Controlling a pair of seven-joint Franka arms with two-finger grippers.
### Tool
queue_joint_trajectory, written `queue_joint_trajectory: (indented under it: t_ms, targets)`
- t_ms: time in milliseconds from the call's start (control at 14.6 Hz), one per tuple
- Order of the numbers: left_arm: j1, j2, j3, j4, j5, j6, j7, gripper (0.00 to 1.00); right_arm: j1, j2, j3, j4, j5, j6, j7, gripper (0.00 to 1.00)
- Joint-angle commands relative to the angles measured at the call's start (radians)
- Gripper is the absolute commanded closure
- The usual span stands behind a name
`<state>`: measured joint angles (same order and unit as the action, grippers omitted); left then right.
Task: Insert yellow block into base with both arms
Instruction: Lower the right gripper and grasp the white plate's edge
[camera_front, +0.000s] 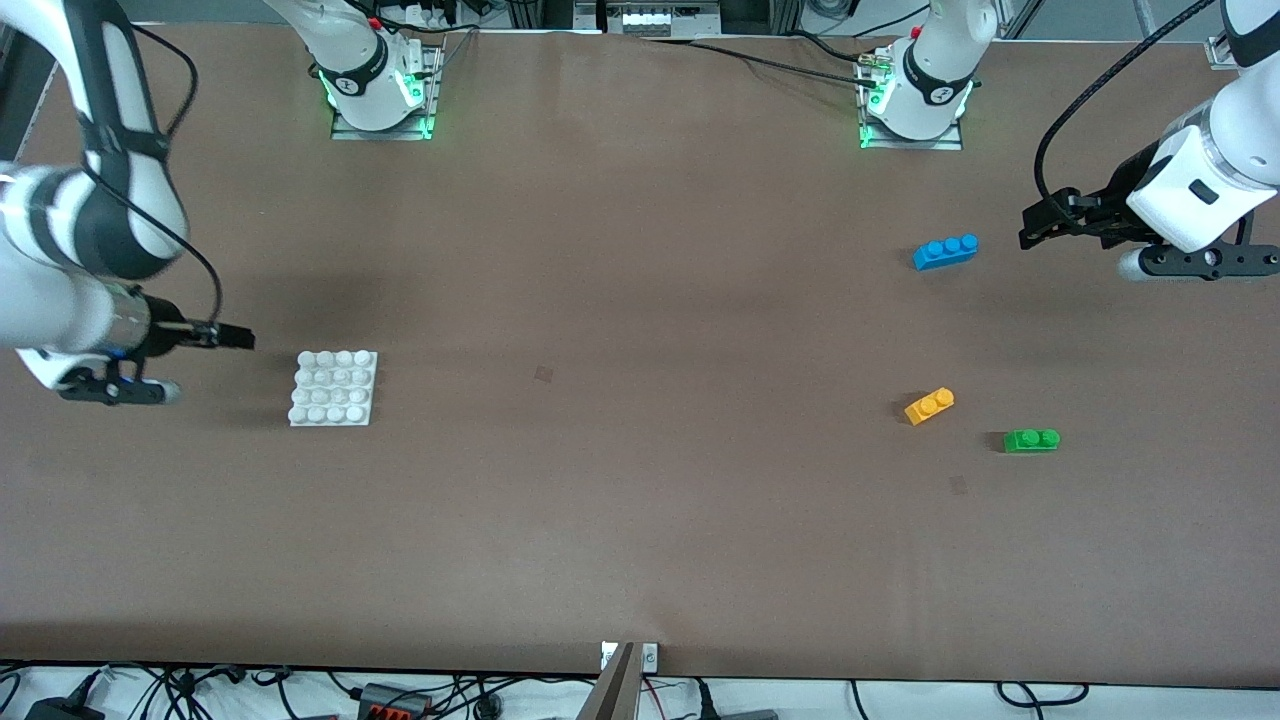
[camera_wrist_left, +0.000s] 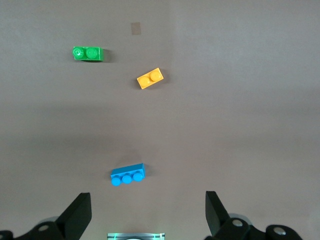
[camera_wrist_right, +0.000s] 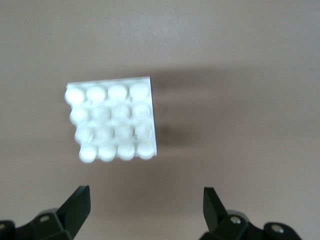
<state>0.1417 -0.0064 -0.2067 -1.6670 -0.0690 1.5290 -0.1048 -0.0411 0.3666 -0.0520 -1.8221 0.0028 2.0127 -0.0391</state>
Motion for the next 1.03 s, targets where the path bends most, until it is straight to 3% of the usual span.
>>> queue_joint_trajectory:
  t_ms: [0, 342, 890, 959]
  targets:
    - [0.013, 0.002, 0.0, 0.018, -0.023, -0.021, 0.037, 0.0, 0.007, 0.056, 0.0, -0.054, 0.01, 0.143, 0.018, 0.0]
    - [0.022, 0.011, 0.007, 0.018, -0.026, -0.021, 0.066, 0.0, 0.007, 0.123, 0.006, -0.132, 0.016, 0.325, 0.016, 0.0]
    - [0.035, 0.011, 0.007, 0.018, -0.028, -0.021, 0.079, 0.0, 0.01, 0.181, 0.027, -0.134, 0.017, 0.4, -0.025, 0.0]
    - [0.035, 0.011, 0.007, 0.018, -0.026, -0.021, 0.079, 0.0, 0.01, 0.184, 0.027, -0.134, 0.017, 0.402, -0.031, 0.05]
